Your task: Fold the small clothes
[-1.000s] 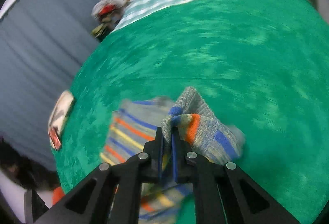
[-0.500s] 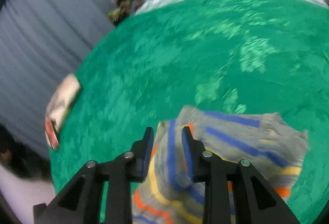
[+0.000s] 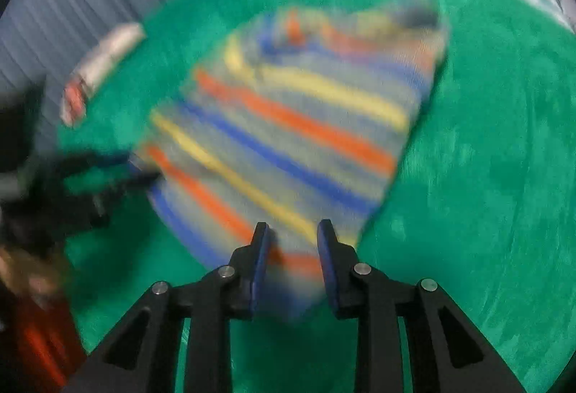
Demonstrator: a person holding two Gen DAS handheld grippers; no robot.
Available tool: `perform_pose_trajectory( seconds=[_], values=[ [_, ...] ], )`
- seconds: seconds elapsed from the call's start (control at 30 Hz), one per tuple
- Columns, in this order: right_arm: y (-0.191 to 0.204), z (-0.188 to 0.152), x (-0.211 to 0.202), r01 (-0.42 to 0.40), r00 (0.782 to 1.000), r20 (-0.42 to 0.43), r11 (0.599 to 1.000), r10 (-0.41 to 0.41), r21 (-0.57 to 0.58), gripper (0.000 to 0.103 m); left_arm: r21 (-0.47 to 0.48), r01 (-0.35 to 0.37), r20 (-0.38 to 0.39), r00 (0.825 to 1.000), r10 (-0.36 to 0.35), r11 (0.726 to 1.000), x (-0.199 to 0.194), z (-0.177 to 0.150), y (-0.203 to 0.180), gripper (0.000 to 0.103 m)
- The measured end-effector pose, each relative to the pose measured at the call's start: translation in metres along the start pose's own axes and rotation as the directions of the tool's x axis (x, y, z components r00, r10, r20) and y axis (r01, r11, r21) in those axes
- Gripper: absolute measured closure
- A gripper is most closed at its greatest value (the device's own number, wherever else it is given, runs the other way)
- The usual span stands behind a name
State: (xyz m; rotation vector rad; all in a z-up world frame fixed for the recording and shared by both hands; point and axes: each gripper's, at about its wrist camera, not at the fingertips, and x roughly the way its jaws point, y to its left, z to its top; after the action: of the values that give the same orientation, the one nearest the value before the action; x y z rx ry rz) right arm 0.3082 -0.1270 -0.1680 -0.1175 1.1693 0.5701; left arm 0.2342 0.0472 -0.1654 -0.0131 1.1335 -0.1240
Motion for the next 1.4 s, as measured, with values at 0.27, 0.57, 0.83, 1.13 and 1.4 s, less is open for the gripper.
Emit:
perform_pose_trajectory(
  seconds=[0.27,0.57,0.83,1.13,1.4],
  values=[
    [-0.058,0.073,-0.049,0.035,0.988,0.145,0.993,-0.051,0.113,0.075,0.027,-0.007,0.126,0.992,0.004,1.0,-0.001,0.114,0.017,0.027],
    [-0.09,0.156,0.029,0.15,0.976,0.119,0.959,-0.183,0.24,0.083,-0.096,-0.163,0.044,0.985,0.168,0.982,0.084,0.185,0.031,0.103],
    [-0.062,0.106,-0.043,0.128,0.947,0.267,0.973,-0.178,0.194,0.08,-0.142,-0.07,0.133,0.987,0.089,0.987,0.03,0.152,0.066,0.046],
    [0.007,-0.015,0.0,0.142,0.99,0.013,0.989,-0.143,0.047,0.057,0.02,-0.123,-0.002,0.992,0.123,0.992,0.052,0.056,0.024,0.045],
    [0.037,-0.032,-0.076,0.296,0.942,0.12,0.944,-0.313,0.144,0.03,-0.034,-0.118,0.133,0.984,0.122,0.992,-0.029,0.039,0.025,0.014]
  ],
)
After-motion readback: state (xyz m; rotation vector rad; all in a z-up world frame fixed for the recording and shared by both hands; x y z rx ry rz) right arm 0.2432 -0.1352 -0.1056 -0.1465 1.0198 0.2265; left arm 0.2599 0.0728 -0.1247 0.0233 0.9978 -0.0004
